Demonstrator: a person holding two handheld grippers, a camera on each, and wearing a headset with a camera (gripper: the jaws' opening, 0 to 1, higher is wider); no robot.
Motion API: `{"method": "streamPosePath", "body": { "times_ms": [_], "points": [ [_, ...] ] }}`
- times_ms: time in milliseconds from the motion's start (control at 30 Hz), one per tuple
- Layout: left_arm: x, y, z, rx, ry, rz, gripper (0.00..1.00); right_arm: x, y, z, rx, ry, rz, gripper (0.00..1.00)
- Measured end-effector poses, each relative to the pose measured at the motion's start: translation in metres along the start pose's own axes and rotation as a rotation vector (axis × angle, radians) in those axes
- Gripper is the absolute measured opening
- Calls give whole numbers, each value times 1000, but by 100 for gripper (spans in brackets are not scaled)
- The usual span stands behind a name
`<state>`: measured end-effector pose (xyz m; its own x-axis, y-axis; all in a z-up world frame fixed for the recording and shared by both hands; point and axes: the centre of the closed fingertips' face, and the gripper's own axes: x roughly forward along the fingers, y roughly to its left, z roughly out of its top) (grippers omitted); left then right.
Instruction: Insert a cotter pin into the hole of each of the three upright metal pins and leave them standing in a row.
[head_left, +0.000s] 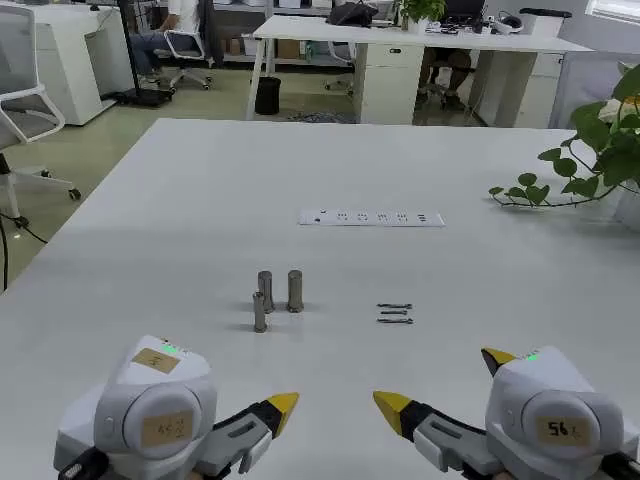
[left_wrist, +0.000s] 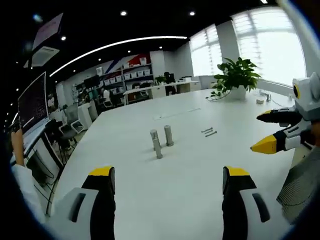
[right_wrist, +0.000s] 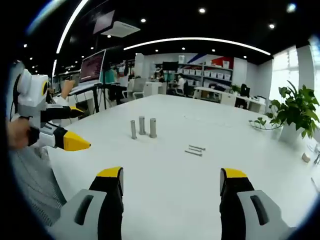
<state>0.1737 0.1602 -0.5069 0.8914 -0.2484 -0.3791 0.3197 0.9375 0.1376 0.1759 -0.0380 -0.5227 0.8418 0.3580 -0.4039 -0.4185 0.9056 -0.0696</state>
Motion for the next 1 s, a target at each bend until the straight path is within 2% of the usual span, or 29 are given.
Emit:
{"method": "streamPosePath", "body": {
  "times_ms": [467,833,1000],
  "points": [
    [0,-1,0,4,3,1,81,0,0,2,-17,-14,-2,75],
    [0,-1,0,11,4,5,82,2,-1,4,0,-33,-2,82],
    [0,-1,-2,3,12,4,86,3,-1,4,0,-42,2,86]
  ]
}}
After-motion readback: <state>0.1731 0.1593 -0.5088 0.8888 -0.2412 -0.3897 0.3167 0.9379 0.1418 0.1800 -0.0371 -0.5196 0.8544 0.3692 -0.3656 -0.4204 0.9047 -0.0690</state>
